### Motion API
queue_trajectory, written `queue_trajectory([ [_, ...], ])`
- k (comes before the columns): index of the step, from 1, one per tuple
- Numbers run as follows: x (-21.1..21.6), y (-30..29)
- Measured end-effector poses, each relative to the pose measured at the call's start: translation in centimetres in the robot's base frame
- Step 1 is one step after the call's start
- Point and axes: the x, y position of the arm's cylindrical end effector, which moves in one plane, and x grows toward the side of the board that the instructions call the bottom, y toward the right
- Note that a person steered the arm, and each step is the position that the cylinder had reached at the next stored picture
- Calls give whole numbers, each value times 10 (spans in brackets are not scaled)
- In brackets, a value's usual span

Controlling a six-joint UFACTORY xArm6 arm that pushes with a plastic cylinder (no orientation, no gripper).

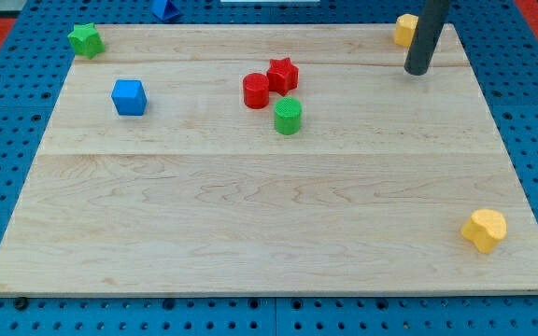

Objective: Slide the yellow heart down and left a bit

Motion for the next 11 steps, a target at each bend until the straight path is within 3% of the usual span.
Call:
queue_trajectory([
  [2, 31, -19],
  [3, 4, -31],
  [4, 27, 7],
  [6, 164, 40],
  [8, 241, 46],
  [9, 265, 11],
  [11, 294, 57],
])
